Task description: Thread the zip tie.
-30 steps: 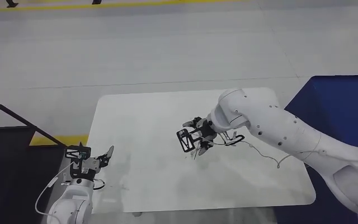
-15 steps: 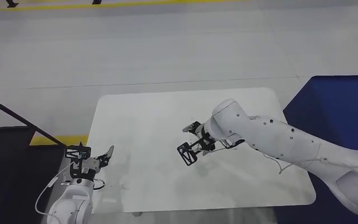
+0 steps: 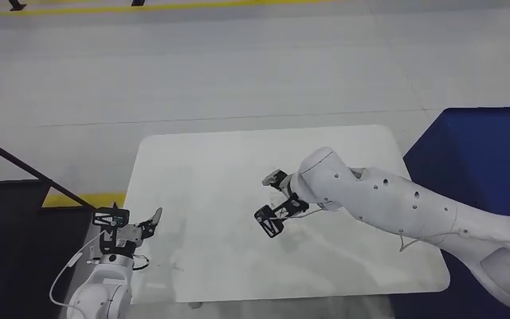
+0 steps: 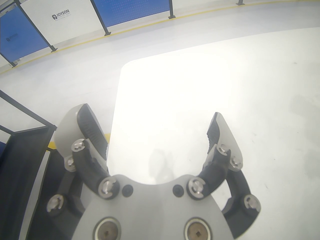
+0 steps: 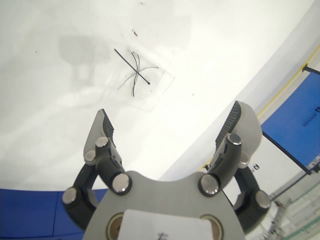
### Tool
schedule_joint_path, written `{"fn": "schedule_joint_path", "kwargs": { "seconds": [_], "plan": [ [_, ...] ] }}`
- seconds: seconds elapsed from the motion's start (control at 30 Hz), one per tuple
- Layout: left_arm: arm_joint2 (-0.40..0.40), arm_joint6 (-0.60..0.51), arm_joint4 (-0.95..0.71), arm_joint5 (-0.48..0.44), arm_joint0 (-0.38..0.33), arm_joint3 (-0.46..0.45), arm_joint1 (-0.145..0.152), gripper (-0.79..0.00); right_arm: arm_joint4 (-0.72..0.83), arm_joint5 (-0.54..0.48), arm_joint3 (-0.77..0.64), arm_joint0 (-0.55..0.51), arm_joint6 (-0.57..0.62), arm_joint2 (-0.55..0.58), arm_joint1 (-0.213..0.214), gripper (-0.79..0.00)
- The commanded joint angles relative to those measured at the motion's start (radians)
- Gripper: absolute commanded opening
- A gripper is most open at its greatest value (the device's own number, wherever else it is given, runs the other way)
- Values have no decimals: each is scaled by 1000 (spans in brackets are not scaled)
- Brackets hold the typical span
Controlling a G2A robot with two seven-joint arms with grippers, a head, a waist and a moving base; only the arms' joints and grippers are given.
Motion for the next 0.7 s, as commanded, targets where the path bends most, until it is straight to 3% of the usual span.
{"fn": "schedule_joint_path", "kwargs": {
  "seconds": [0.0,0.2,0.37,0.4,0.47,0.57,0.67],
  "plan": [
    [0,0,0,0,0,0,0,0,25,1,33,-5,9,0,11,0],
    [0,0,0,0,0,0,0,0,-70,1,-14,20,-147,0,65,0],
    [0,0,0,0,0,0,0,0,-393,1,65,38,-586,0,115,-22],
    [0,0,0,0,0,0,0,0,-475,1,93,46,-711,0,122,-400],
    [0,0,0,0,0,0,0,0,-647,1,153,64,-959,0,131,-653],
    [0,0,0,0,0,0,0,0,-883,1,227,85,-1232,0,130,-785],
    [0,0,0,0,0,0,0,0,-1001,22,282,105,-1429,0,114,-785]
  ]
}}
